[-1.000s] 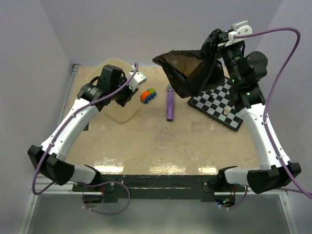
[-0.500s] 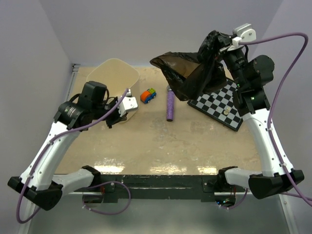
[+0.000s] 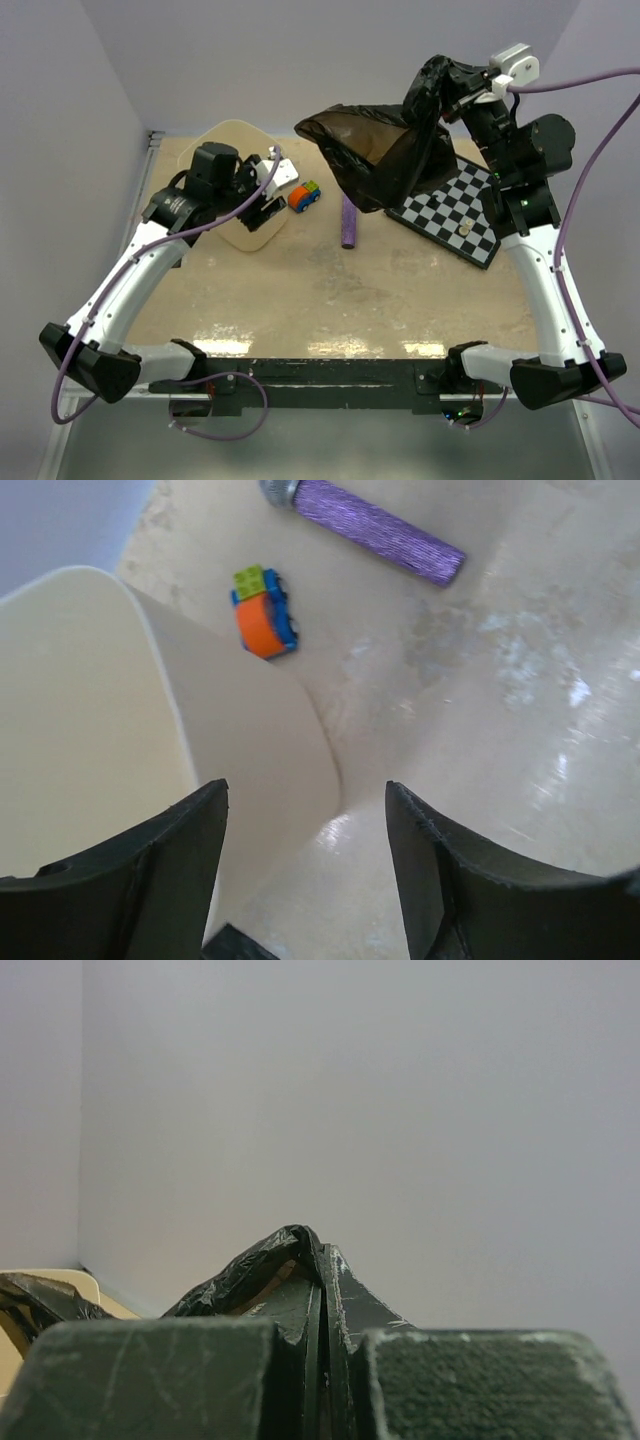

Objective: Put the trash bags into the trash bin

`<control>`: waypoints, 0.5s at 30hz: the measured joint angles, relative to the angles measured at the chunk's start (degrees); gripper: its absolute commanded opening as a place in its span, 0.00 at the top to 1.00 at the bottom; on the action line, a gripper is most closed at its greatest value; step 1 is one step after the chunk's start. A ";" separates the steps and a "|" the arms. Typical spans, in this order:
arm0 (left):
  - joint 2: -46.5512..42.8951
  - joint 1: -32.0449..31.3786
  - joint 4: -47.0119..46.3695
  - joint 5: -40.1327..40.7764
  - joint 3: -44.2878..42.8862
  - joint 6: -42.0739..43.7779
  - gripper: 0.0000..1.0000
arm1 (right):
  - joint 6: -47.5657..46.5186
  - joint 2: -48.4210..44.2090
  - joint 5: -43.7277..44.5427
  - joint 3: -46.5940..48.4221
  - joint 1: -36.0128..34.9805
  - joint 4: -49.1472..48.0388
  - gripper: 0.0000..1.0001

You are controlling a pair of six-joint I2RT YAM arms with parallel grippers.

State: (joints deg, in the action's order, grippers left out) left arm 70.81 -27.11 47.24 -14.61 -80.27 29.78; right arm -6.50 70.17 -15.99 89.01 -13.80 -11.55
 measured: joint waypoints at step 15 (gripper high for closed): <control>11.74 0.35 -0.50 4.44 -4.04 -1.01 1.00 | -0.42 -0.46 1.70 -1.27 0.00 0.39 1.00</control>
State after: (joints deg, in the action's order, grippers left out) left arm 82.54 -26.76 46.74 -10.17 -84.31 28.77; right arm -6.92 69.71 -14.28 87.74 -13.80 -11.16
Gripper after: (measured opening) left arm 0.153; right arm 0.007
